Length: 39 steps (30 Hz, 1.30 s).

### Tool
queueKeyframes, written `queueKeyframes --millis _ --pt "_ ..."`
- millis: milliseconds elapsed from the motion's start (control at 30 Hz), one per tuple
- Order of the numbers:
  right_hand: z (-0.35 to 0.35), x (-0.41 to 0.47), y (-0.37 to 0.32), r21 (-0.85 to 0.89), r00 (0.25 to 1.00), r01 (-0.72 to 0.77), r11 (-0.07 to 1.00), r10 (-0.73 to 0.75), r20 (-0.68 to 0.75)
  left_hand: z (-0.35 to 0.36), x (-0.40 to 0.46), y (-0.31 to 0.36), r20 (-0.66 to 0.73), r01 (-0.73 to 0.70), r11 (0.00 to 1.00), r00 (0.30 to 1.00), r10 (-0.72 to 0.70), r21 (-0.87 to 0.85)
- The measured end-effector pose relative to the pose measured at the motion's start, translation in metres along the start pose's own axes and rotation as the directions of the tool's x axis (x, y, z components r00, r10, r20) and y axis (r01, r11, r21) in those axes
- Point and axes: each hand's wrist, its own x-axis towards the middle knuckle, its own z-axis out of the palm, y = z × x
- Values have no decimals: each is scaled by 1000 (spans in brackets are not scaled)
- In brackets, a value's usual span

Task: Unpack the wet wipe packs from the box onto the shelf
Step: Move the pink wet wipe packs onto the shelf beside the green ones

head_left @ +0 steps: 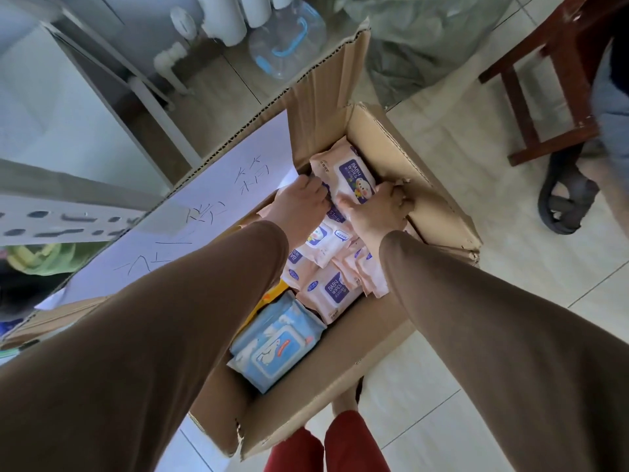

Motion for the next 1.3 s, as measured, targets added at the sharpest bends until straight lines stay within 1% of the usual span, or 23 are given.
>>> queueKeyframes --millis 33,100,167,200,267,300,333,433,500,533,567,600,667,700,767,833,900,1000,1067,1167,1200,1233,1300 --pt "2 -2 -1 41 1000 4 999 -4 -5 -3 -1 1 8 -6 1000 1000 6 8" --pt "2 -3 -3 136 1000 -5 991 4 6 -7 -4 4 55 -17 999 998 19 -39" --pt "-2 0 -5 244 997 -63 968 48 67 -10 -12 7 88 -21 995 996 29 -97" --pt "-4 4 -5 273 993 -82 959 56 102 -11 -17 9 94 -17 992 995 29 -124" --pt "-8 6 -5 233 985 -87 969 49 165 -11 -28 14 121 7 983 993 15 -183" --pt "-11 6 -5 210 978 -97 973 54 199 -11 -34 17 136 29 979 991 -2 -202" --pt "-14 4 -5 224 970 -115 968 60 237 -11 -40 19 146 57 975 989 -25 -216" --pt "-22 -10 -11 363 946 -194 912 76 314 -14 -65 26 193 173 946 974 -123 -274" --pt "-29 -23 -14 394 934 -231 890 89 347 -18 -88 28 229 274 896 952 -202 -350" --pt "-33 -33 -14 420 934 -226 879 74 349 -21 -101 28 247 314 865 941 -230 -392" --pt "-37 -45 -13 449 941 -199 871 41 336 -25 -114 28 264 345 833 932 -248 -432" --pt "-42 -59 -11 444 952 -140 885 -4 307 -31 -129 27 280 369 806 924 -261 -463" --pt "-54 -89 -1 361 970 18 932 -103 219 -45 -163 25 304 417 747 906 -295 -517" --pt "-61 -108 4 334 969 96 938 -164 183 -53 -184 23 308 438 711 898 -315 -550" --pt "-78 -151 13 259 939 278 925 -319 128 -70 -229 22 312 475 636 880 -359 -608" --pt "-98 -200 15 224 902 394 891 -422 93 -90 -279 19 345 515 552 855 -388 -656" --pt "-118 -257 11 261 870 452 853 -487 82 -112 -335 16 371 534 472 839 -397 -702" --pt "-144 -343 -1 292 813 531 796 -575 89 -145 -427 11 367 552 392 812 -453 -736" --pt "-155 -399 -15 310 769 581 752 -632 92 -164 -497 8 354 564 335 780 -516 -755" --pt "-164 -485 -48 385 735 586 713 -668 116 -186 -603 4 340 571 237 719 -606 -786" --pt "-165 -513 -61 398 708 612 683 -698 108 -192 -638 2 334 568 207 698 -633 -796" --pt "-165 -541 -74 391 665 660 641 -741 93 -198 -671 -1 322 568 193 679 -660 -800" --pt "-162 -594 -105 404 589 718 567 -804 80 -207 -733 -11 300 582 186 636 -711 -792"
